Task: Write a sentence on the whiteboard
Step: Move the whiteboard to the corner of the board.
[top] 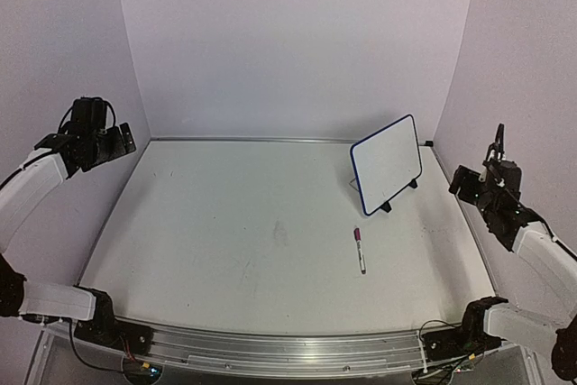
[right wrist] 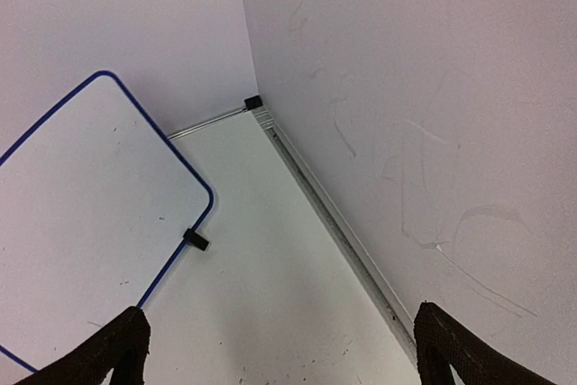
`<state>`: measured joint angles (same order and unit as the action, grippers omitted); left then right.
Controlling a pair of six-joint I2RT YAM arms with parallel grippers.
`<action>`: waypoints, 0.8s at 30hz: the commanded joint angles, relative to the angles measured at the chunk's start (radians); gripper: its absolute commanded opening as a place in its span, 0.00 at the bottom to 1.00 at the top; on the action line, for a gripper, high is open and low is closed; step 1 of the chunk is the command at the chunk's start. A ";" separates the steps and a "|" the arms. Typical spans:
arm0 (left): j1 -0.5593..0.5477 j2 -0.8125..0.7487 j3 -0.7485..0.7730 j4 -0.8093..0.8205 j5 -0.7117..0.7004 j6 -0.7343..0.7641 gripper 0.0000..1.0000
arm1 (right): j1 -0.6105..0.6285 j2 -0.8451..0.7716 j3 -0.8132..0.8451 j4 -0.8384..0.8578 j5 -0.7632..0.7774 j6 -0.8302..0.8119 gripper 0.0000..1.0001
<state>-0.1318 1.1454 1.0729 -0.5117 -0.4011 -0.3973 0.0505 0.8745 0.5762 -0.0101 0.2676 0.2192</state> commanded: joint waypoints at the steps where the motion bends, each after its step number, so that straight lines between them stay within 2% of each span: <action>1: -0.002 0.009 0.191 -0.159 0.127 0.060 0.99 | 0.000 0.023 0.058 -0.058 -0.175 -0.046 0.98; 4: -0.001 0.012 0.256 -0.178 0.189 0.117 1.00 | -0.001 0.091 0.093 -0.091 -0.280 -0.061 0.98; 7: -0.002 0.018 0.257 -0.129 0.240 0.193 1.00 | 0.002 0.187 0.124 -0.113 -0.361 -0.052 0.98; 10: -0.001 0.031 0.216 -0.065 0.295 0.261 1.00 | 0.012 0.281 0.146 -0.113 -0.402 -0.038 0.95; 12: -0.002 0.026 0.146 0.016 0.348 0.303 0.99 | 0.022 0.381 0.170 -0.116 -0.500 -0.040 0.92; 14: -0.001 0.013 0.077 0.092 0.392 0.331 0.99 | 0.043 0.460 0.201 -0.117 -0.555 -0.034 0.85; 19: -0.002 -0.024 0.030 0.093 0.439 0.342 0.99 | 0.148 0.668 0.280 -0.072 -0.551 -0.020 0.73; 24: -0.002 -0.055 0.001 0.098 0.434 0.344 1.00 | 0.151 0.789 0.320 0.002 -0.568 0.017 0.66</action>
<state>-0.1322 1.1419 1.0798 -0.4801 0.0059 -0.0776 0.2058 1.6085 0.8394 -0.0677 -0.2825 0.2058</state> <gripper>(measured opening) 0.995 0.682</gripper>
